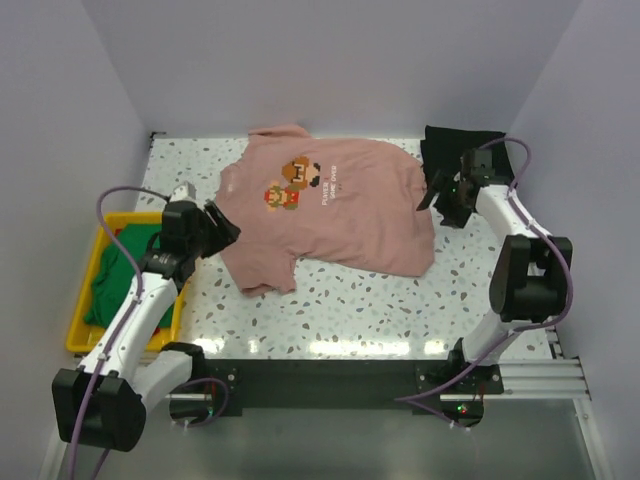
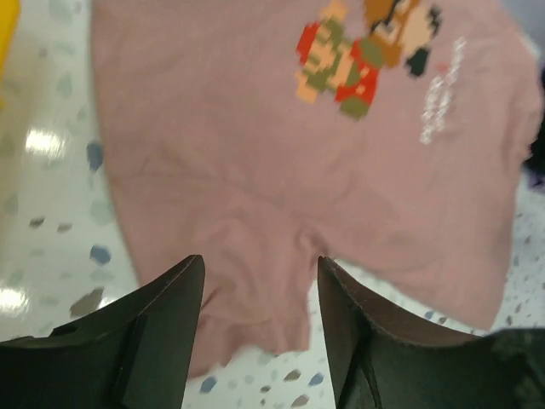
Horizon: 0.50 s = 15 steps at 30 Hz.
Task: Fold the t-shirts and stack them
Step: Flatten the tshirt out
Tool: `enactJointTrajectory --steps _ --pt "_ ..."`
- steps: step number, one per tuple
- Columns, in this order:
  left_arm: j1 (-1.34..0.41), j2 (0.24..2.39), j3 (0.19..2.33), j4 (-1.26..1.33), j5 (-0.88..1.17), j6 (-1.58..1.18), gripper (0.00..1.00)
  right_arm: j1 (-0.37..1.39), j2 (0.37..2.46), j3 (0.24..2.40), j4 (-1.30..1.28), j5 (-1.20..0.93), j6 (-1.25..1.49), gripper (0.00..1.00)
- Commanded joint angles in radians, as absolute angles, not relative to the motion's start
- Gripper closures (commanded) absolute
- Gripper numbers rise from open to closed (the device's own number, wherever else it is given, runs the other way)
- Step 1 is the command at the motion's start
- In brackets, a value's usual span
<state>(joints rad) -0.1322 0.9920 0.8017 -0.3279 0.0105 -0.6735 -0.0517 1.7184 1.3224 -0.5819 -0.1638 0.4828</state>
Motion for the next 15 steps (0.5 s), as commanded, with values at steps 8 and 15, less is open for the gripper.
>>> enactJointTrajectory --steps 8,15 --pt "-0.133 0.928 0.675 -0.485 -0.018 -0.821 0.38 0.052 1.407 0.93 -0.376 -0.091 0.561 0.22" --pt "-0.231 0.966 0.595 -0.511 -0.103 -0.903 0.46 0.078 1.295 0.747 -0.354 -0.005 0.595 0.28"
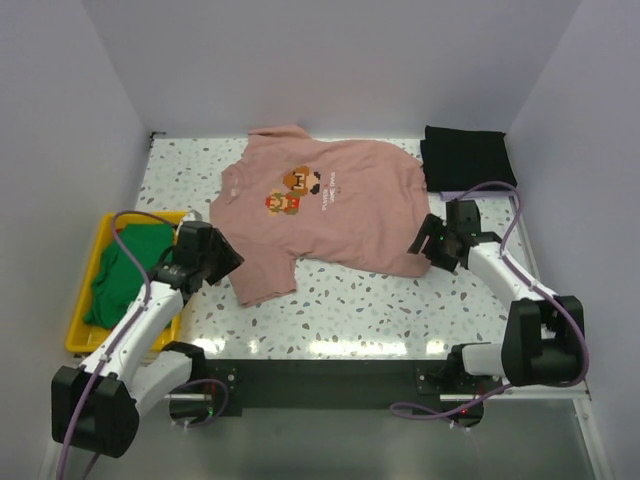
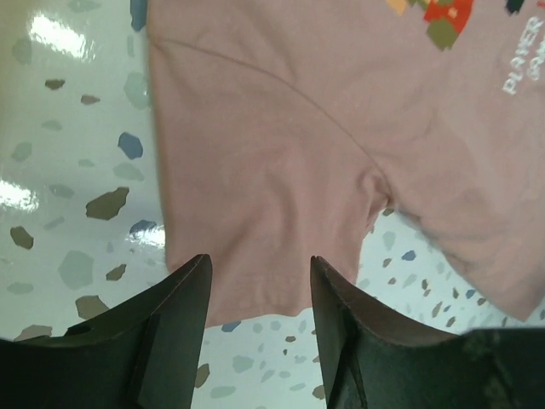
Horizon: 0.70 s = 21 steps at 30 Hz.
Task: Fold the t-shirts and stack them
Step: Flatten the tshirt out
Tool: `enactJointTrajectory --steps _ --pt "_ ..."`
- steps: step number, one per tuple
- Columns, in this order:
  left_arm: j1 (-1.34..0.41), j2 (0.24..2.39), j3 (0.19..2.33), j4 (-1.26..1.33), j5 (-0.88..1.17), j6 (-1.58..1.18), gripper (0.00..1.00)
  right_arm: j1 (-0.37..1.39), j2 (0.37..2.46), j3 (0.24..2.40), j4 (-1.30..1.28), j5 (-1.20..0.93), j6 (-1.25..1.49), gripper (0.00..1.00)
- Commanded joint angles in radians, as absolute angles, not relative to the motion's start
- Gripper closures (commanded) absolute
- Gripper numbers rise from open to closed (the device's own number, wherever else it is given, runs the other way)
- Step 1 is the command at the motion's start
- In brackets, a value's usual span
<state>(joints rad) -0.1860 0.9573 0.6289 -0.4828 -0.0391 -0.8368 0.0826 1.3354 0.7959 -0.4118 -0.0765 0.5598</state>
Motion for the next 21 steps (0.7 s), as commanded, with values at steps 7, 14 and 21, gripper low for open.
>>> enactJointTrajectory --steps 7,14,21 --pt "-0.299 1.04 0.557 -0.515 -0.228 -0.969 0.51 0.078 1.285 0.721 -0.368 0.018 0.597 0.29" --pt "-0.301 1.065 0.499 -0.47 -0.216 -0.991 0.48 0.078 1.296 0.713 -0.364 0.064 0.606 0.29" --pt "-0.301 1.094 0.446 -0.399 -0.163 -0.996 0.44 0.072 1.338 0.71 -0.331 0.06 0.615 0.3"
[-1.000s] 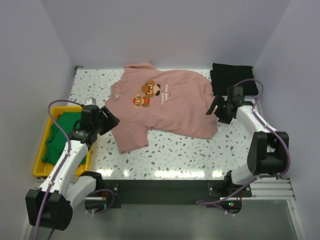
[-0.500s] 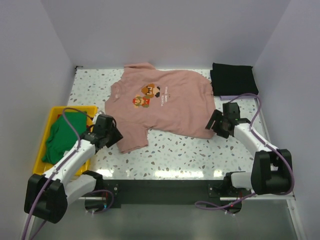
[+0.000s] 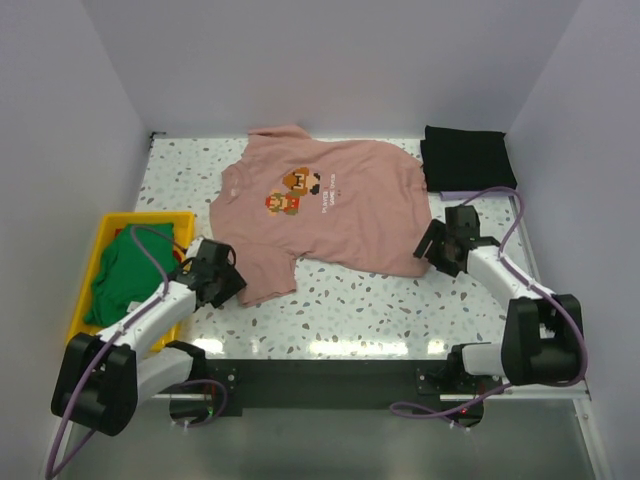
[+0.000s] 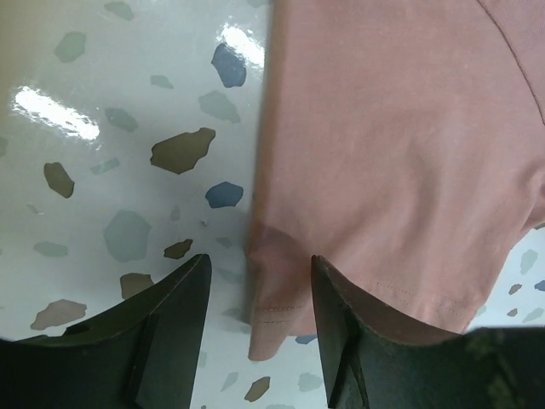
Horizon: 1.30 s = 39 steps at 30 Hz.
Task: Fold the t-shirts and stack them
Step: Flatten the tshirt out
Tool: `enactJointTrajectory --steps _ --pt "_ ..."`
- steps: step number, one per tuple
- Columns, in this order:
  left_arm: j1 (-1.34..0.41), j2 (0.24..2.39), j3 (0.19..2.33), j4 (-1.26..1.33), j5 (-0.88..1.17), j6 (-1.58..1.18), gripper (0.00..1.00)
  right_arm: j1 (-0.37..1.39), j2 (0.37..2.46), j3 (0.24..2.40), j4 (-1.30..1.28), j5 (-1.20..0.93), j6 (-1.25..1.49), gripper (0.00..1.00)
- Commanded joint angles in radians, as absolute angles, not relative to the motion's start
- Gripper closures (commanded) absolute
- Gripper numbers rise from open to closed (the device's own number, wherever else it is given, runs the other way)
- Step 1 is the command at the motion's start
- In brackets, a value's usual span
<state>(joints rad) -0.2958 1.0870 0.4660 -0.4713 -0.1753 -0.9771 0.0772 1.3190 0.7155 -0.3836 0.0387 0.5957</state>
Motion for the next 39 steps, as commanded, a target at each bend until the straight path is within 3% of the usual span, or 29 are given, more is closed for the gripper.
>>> enactJointTrajectory --steps 1,4,6,8,12,19,24,30,33,34,35,37,38,39 --pt "-0.301 1.097 0.44 -0.391 -0.157 -0.993 0.45 0.071 1.344 0.709 -0.318 0.057 0.62 0.3" --pt "-0.301 1.109 0.43 -0.353 -0.138 -0.986 0.48 0.072 1.371 0.703 -0.289 0.049 0.624 0.33" --pt "-0.302 1.115 0.423 -0.33 -0.118 -0.982 0.57 0.072 1.391 0.699 -0.275 0.041 0.629 0.39" --pt "-0.301 1.121 0.423 -0.31 -0.106 -0.974 0.74 0.071 1.419 0.696 -0.258 0.034 0.632 0.44" --pt "-0.301 1.117 0.448 -0.328 -0.097 -0.951 0.98 0.072 1.459 0.707 -0.245 0.031 0.63 0.58" --pt "-0.284 1.034 0.56 -0.471 -0.141 -0.905 1.0 0.072 1.496 0.802 -0.334 0.029 0.571 0.87" --pt "-0.258 0.96 0.618 -0.56 -0.158 -0.878 1.0 0.072 1.439 0.873 -0.434 0.066 0.535 0.93" --pt "-0.236 0.89 0.675 -0.666 -0.144 -0.885 1.0 0.068 1.352 0.922 -0.59 0.136 0.491 0.91" --pt "-0.235 0.852 0.707 -0.707 -0.147 -0.885 1.0 0.06 1.302 0.928 -0.652 0.169 0.474 0.85" --pt "-0.233 0.845 0.715 -0.719 -0.149 -0.885 1.0 0.057 1.289 0.928 -0.669 0.176 0.469 0.82" --pt "-0.233 0.833 0.719 -0.721 -0.15 -0.882 1.0 0.057 1.27 0.922 -0.672 0.182 0.466 0.67" --pt "-0.232 0.828 0.727 -0.715 -0.152 -0.879 1.0 0.054 1.269 0.92 -0.675 0.178 0.469 0.51" --pt "-0.232 0.831 0.727 -0.709 -0.149 -0.88 1.0 0.055 1.279 0.925 -0.676 0.164 0.472 0.38" --pt "-0.232 0.836 0.726 -0.703 -0.138 -0.879 1.0 0.055 1.284 0.925 -0.676 0.155 0.476 0.35"
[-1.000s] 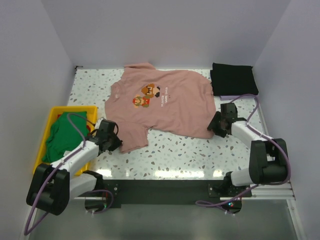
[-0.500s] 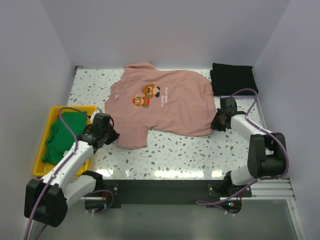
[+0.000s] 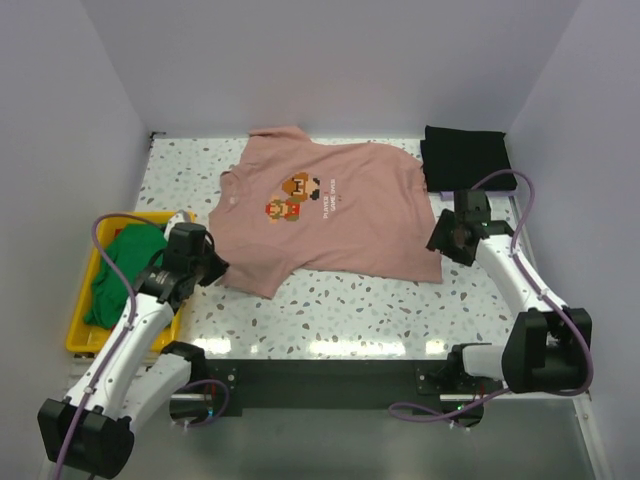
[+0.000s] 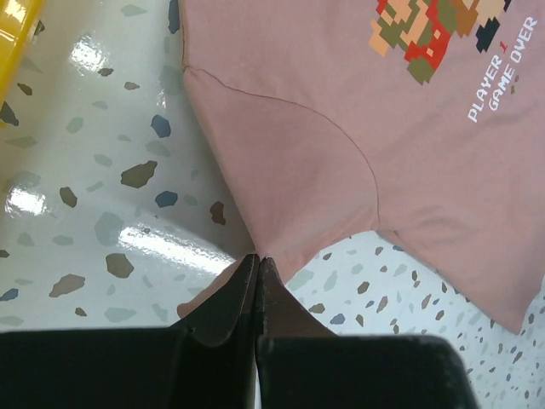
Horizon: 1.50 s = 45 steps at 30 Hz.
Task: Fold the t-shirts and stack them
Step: Flatten the tshirt out
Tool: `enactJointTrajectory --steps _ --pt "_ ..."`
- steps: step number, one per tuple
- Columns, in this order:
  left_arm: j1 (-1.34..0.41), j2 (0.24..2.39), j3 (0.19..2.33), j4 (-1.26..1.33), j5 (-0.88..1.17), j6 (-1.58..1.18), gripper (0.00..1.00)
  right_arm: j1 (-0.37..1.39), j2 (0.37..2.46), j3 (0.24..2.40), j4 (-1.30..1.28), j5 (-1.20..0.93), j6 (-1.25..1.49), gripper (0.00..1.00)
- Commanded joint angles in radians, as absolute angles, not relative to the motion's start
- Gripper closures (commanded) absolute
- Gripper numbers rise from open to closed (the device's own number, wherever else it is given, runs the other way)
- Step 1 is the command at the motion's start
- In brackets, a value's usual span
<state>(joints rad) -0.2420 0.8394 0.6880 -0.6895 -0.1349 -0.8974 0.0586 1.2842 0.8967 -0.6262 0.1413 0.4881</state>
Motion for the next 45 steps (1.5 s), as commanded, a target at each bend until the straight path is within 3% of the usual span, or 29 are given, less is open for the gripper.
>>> enactJointTrajectory --steps 1,5,12,17,21,25,27,29,30,33,36,45 --pt "-0.232 0.842 0.726 -0.69 -0.13 -0.879 1.0 0.055 1.287 0.923 -0.669 0.146 0.486 0.34" --pt "-0.23 0.865 0.724 -0.667 -0.112 -0.877 1.0 0.055 1.302 0.89 -0.65 0.133 0.506 0.35" --pt "-0.23 0.884 0.712 -0.634 -0.091 -0.87 1.0 0.049 1.334 0.79 -0.574 0.109 0.548 0.49" --pt "-0.229 0.897 0.71 -0.626 -0.075 -0.868 1.0 0.049 1.365 0.759 -0.551 0.08 0.569 0.48" --pt "-0.229 0.893 0.71 -0.626 -0.072 -0.876 1.0 0.046 1.371 0.738 -0.528 0.078 0.589 0.4" --pt "-0.229 0.888 0.706 -0.635 -0.066 -0.884 1.0 0.045 1.394 0.713 -0.488 0.066 0.604 0.41" --pt "-0.229 0.882 0.703 -0.643 -0.067 -0.89 1.0 0.043 1.41 0.706 -0.473 0.061 0.606 0.45" --pt "-0.229 0.868 0.701 -0.656 -0.067 -0.894 1.0 0.034 1.416 0.706 -0.465 0.06 0.6 0.57" --pt "-0.229 0.862 0.701 -0.67 -0.069 -0.9 1.0 0.031 1.416 0.707 -0.466 0.058 0.597 0.68" --pt "-0.229 0.822 0.703 -0.704 -0.074 -0.913 1.0 0.02 1.388 0.73 -0.488 0.057 0.584 0.81" --pt "-0.229 0.799 0.707 -0.744 -0.081 -0.926 1.0 0.012 1.342 0.745 -0.515 0.058 0.572 0.88" --pt "-0.23 0.672 0.698 -0.866 -0.089 -0.985 1.0 -0.034 1.217 0.753 -0.59 0.022 0.537 0.93"
